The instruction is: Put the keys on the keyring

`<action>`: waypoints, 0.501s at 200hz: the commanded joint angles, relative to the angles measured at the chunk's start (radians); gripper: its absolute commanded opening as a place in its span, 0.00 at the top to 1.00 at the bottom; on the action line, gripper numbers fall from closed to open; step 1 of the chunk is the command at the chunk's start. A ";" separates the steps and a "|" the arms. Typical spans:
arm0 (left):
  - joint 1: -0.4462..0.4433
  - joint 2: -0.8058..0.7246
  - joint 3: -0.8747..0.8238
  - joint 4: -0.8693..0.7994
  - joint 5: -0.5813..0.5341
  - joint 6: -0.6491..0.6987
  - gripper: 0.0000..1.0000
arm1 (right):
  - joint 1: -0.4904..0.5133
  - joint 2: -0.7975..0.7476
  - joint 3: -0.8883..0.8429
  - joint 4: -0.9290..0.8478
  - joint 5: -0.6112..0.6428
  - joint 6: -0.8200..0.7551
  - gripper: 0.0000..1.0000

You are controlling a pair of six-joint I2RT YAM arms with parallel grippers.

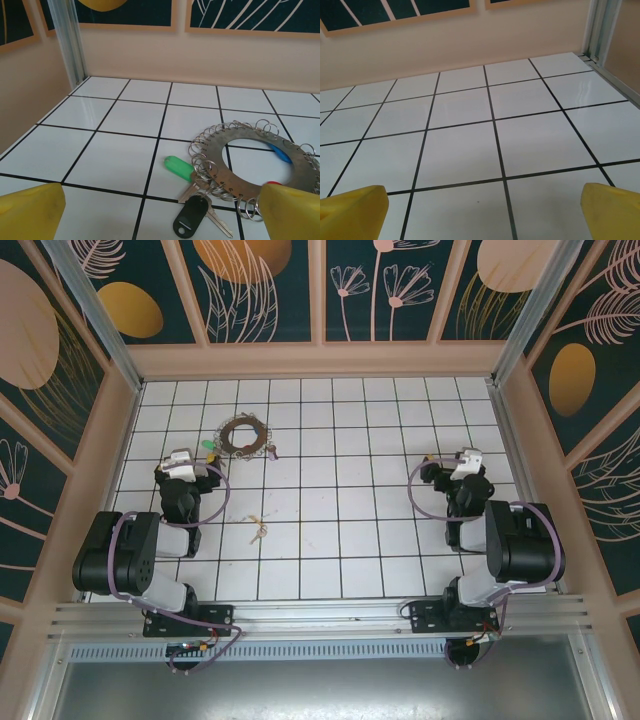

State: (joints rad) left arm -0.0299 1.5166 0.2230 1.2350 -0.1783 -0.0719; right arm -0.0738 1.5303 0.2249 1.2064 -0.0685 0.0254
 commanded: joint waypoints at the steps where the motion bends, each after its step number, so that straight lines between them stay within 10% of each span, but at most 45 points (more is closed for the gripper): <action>1: 0.007 -0.076 0.043 -0.073 -0.097 -0.036 0.01 | -0.016 -0.082 -0.025 0.028 -0.007 0.041 0.01; 53: 0.007 -0.366 0.353 -0.909 -0.186 -0.353 0.01 | -0.029 -0.517 0.145 -0.584 0.036 0.014 0.01; 100: 0.004 -0.279 0.515 -0.957 0.212 -0.324 0.01 | -0.032 -0.636 0.308 -0.941 0.030 0.116 0.01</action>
State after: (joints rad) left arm -0.0250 1.1568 0.6743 0.4046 -0.2287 -0.3798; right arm -0.0986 0.9134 0.4839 0.5323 -0.0528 0.0700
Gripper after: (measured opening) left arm 0.988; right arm 0.989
